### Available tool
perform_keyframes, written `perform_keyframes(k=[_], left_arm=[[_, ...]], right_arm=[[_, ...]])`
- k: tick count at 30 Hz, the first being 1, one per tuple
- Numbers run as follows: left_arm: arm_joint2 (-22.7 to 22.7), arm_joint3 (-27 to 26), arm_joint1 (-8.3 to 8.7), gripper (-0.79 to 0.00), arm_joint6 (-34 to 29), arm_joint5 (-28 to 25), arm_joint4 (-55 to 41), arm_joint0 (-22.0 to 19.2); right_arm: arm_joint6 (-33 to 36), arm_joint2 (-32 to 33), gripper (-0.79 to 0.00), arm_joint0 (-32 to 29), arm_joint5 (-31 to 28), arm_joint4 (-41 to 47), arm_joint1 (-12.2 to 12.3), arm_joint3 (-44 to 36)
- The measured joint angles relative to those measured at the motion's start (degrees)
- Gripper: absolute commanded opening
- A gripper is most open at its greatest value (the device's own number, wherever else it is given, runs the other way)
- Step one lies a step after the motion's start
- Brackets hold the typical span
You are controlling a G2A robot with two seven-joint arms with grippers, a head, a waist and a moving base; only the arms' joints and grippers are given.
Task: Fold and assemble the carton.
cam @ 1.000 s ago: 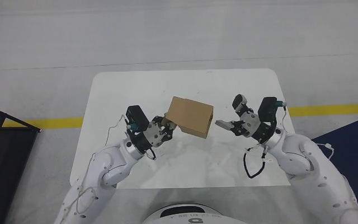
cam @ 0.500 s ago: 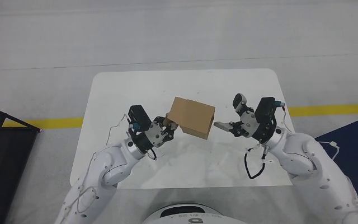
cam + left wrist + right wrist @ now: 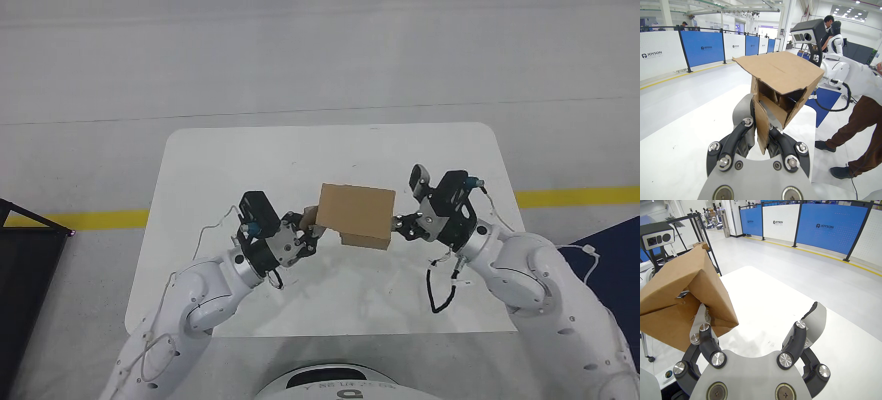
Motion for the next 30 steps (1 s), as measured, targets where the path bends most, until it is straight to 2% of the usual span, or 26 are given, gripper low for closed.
perform_keyframes(k=[2, 5, 8, 11, 15, 18, 21, 24, 25, 26, 30], left_arm=[[0.0, 0.0, 0.00, -0.785, 0.0, -0.1, 0.1, 0.1], [-0.1, 0.0, 0.00, -0.785, 0.2, -0.2, 0.1, 0.2], [-0.2, 0.1, 0.01, -0.785, 0.3, -0.2, 0.1, 0.4], [-0.3, 0.1, 0.02, -0.785, 0.4, -0.3, 0.2, 0.6], [-0.5, 0.0, 0.03, -0.785, 0.6, -0.4, 0.5, 0.8], [-0.6, 0.0, 0.04, -0.785, 0.9, -0.4, 0.5, 1.0], [-0.8, 0.1, 0.05, -0.785, 1.0, -0.5, 0.4, 1.1], [-0.9, 0.1, 0.05, -0.785, 1.1, -0.5, 0.4, 1.2], [-0.9, 0.2, 0.04, -0.785, 1.1, -0.5, 0.3, 1.2], [-0.9, 0.2, 0.04, -0.785, 1.1, -0.5, 0.3, 1.2], [-1.3, 0.7, 0.00, -0.785, 1.7, -0.6, -0.6, 1.0]], right_arm=[[0.1, -0.1, 0.000, 0.1, 0.1, -0.1, -0.1, 0.1], [0.2, -0.2, -0.123, 0.1, 0.2, -0.3, -0.2, 0.2], [0.3, -0.3, -0.416, 0.0, 0.2, -0.7, -0.3, -0.1], [0.4, -0.4, -0.502, -0.1, 0.3, -1.3, -0.5, -0.3], [0.7, -0.5, -0.529, -0.2, 0.3, -1.9, -0.6, -0.4], [1.1, -0.7, -0.591, -0.3, 0.1, -2.2, -0.7, -0.6], [1.3, -0.7, -0.600, -0.3, -0.2, -2.6, -0.8, -0.7], [1.5, -0.7, -0.576, -0.3, -0.4, -2.8, -0.9, -0.6], [1.5, -0.7, -0.542, -0.4, -0.5, -2.8, -0.9, -0.6], [1.5, -0.7, -0.459, -0.4, -0.5, -2.8, -0.9, -0.6], [1.3, 0.0, -0.249, -0.9, -1.0, -2.4, -1.0, -0.5]])
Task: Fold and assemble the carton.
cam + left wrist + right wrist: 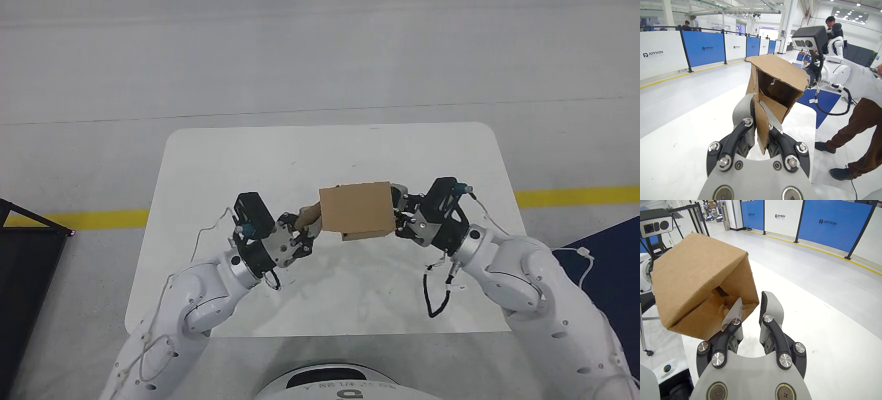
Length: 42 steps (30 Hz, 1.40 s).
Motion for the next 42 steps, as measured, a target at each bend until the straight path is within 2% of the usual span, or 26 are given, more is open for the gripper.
perform_keyframes(k=[2, 9, 15, 25, 33, 37, 39, 42], left_arm=[[-0.3, 0.4, -0.01, -0.785, 0.4, -0.2, -0.7, -0.1], [-1.6, 1.7, -0.01, -0.785, 0.3, 0.2, -2.9, -0.2], [-0.9, 1.7, -0.08, -0.785, -1.3, -0.6, -3.5, -0.6], [0.4, 2.2, -0.27, -0.785, -4.2, -0.8, -4.7, -1.6], [0.6, 2.3, -0.32, -0.785, -5.9, -0.2, -4.9, -1.9], [-0.6, 0.8, -0.38, -0.785, -3.8, 4.6, -0.3, -1.5], [-1.0, 0.0, -0.42, -0.785, -1.0, 7.7, 3.6, -0.8], [-1.0, -0.5, -0.46, -0.785, 1.8, 10.4, 8.6, 0.1]], right_arm=[[-0.3, 0.7, -0.194, -0.5, -0.6, 0.5, 0.0, 0.1], [-1.8, 5.8, -0.228, -3.2, -5.4, 5.4, 0.3, 1.0], [-1.7, 8.6, -0.188, -3.8, -7.1, 8.0, 0.4, 0.5], [-0.1, 7.4, -0.157, -1.8, -8.9, 9.6, 0.1, -1.1], [1.6, 5.2, -0.132, -0.1, -7.0, 6.4, -0.2, -1.8], [1.5, 4.8, -0.166, -0.3, -5.0, 8.3, -0.4, -0.9], [2.1, 5.1, -0.182, -0.8, -4.2, 13.1, -0.5, -0.3], [5.4, 6.0, -0.246, -0.9, -4.4, 20.1, -0.4, 0.6]])
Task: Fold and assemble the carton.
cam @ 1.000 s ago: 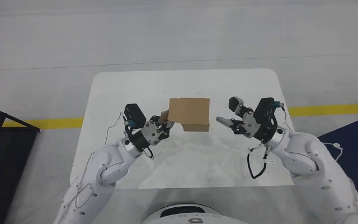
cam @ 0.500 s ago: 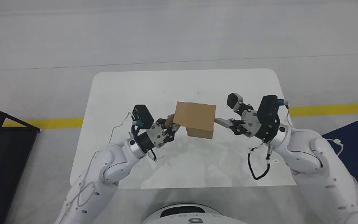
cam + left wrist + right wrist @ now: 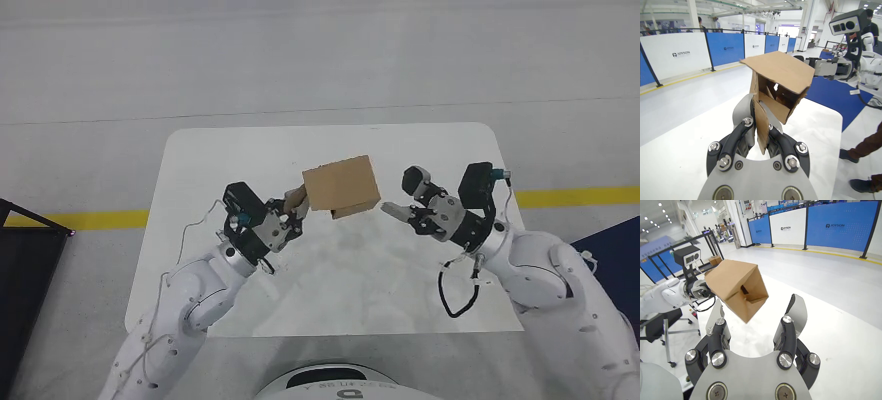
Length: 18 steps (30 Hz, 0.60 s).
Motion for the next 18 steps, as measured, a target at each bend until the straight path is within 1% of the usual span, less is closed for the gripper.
perform_keyframes(k=[2, 4, 6, 8, 9, 12, 14, 16, 18], left_arm=[[0.2, -0.3, 0.02, -0.785, 0.7, 1.0, 3.3, 0.4], [0.7, -0.4, -0.05, -0.785, 1.8, 0.8, 3.8, 0.8], [0.8, -0.3, -0.06, -0.785, 2.3, 0.5, 4.4, 0.7], [1.0, -0.3, -0.06, -0.785, 2.5, 0.1, 5.2, 0.8], [1.1, -0.2, -0.06, -0.785, 2.6, -0.1, 5.5, 0.9], [0.8, 0.1, 0.01, -0.785, 2.3, -0.7, 6.5, 0.9], [0.4, 0.3, 0.09, -0.785, 2.1, -1.0, 7.1, 0.9], [-0.1, 0.2, 0.20, -0.785, 2.0, -1.6, 8.1, 1.0], [-0.6, 0.0, 0.31, -0.785, 2.0, -1.9, 9.3, 1.0]], right_arm=[[2.7, 0.1, -0.237, 0.2, -0.1, 3.6, 0.1, 0.4], [5.9, -0.2, -0.231, 0.6, 0.2, 6.8, 0.2, 0.9], [7.5, -0.8, -0.228, 1.3, 0.3, 8.6, 0.2, 1.1], [7.7, -1.5, -0.222, 1.8, -0.3, 10.1, 0.1, 1.5], [7.8, -1.9, -0.237, 2.1, -0.7, 11.0, 0.0, 1.9], [9.0, -2.3, -0.234, 2.7, -1.7, 13.1, 0.0, 2.4], [10.3, -2.0, -0.256, 2.7, -2.0, 14.5, 0.1, 2.9], [12.1, -1.4, -0.262, 2.6, -2.2, 17.0, 0.2, 3.6], [14.7, -1.2, -0.292, 2.7, -2.3, 19.6, 0.4, 4.2]])
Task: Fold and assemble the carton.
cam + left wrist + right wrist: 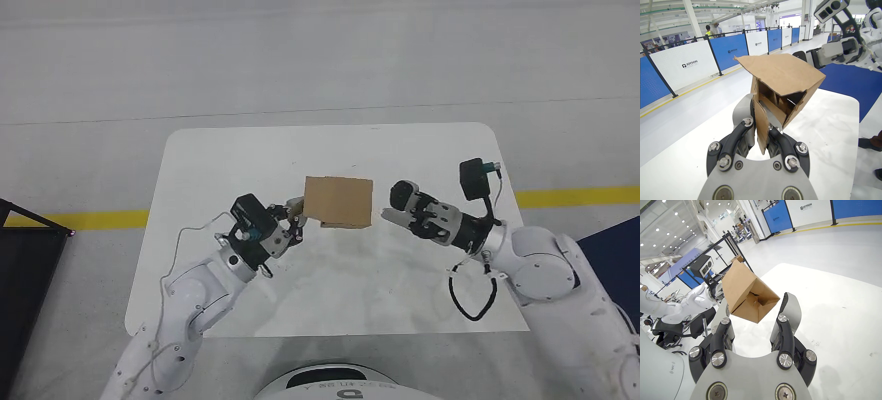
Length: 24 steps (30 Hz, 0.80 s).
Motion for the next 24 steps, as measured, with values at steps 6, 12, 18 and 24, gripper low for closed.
perform_keyframes(k=[6, 12, 18, 24], left_arm=[[-0.1, -1.0, 0.18, -0.785, -0.6, -1.1, 4.0, -0.3], [0.4, -0.9, 0.21, -0.785, -0.8, -1.9, 6.2, -0.8], [0.7, -1.0, 0.18, -0.785, -1.0, -1.7, 7.6, -1.0], [1.3, -0.9, 0.11, -0.785, -0.8, -1.8, 7.7, -1.0]], right_arm=[[4.6, -1.9, -0.434, 1.5, 0.3, 4.9, 0.0, 1.4], [5.9, -4.0, -0.471, 3.7, 1.7, 4.0, -0.2, 2.5], [7.1, -7.3, -0.557, 6.1, 3.2, 4.0, -0.6, 3.6], [7.0, -9.9, -0.785, 7.9, 4.2, 3.5, -1.0, 4.4]])
